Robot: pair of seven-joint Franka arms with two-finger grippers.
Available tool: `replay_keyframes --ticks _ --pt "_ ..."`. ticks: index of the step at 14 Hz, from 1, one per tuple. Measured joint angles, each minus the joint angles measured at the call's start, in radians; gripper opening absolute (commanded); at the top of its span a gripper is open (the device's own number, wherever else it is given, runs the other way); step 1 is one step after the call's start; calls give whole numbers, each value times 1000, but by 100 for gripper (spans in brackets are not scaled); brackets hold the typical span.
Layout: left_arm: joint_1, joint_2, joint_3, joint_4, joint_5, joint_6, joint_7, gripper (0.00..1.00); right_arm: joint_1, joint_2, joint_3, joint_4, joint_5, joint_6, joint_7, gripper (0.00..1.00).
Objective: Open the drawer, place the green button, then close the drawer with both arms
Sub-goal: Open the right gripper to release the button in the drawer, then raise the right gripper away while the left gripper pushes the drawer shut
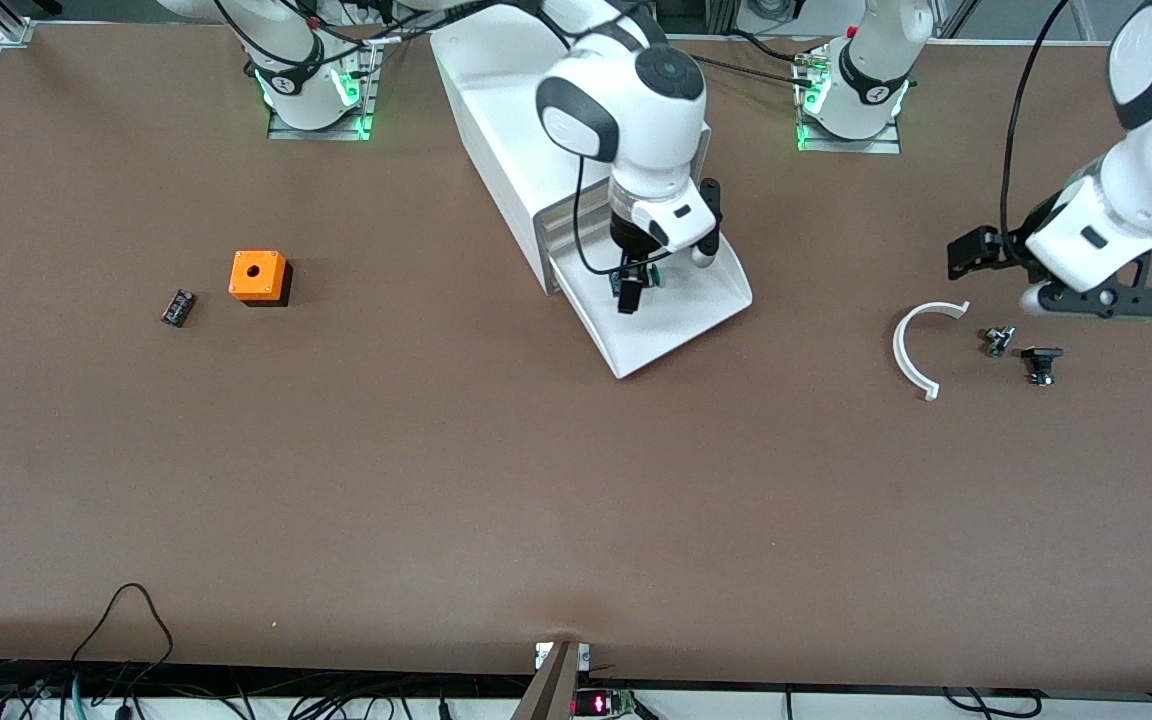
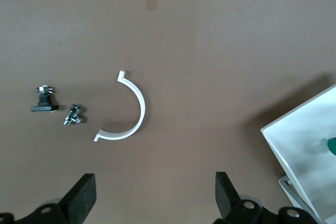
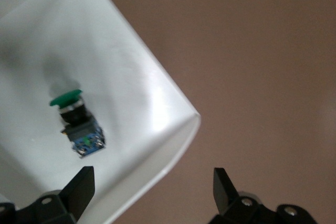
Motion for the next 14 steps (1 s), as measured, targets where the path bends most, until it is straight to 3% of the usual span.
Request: replay_keyframes --ticks 2,4,8,14 --pt "0 55 -1 -33 -35 97 -18 100 -38 -69 -38 3 0 -14 12 100" --pt "-4 116 -28 -109 -52 282 -75 100 -97 -126 -57 -8 0 -34 25 100" --pt "-107 237 -115 -250 -53 615 -370 100 -273 -218 -67 -114 13 -47 147 100" --pt "-270 344 -125 -318 -53 754 -613 100 -408 -261 -67 -268 22 -48 710 100"
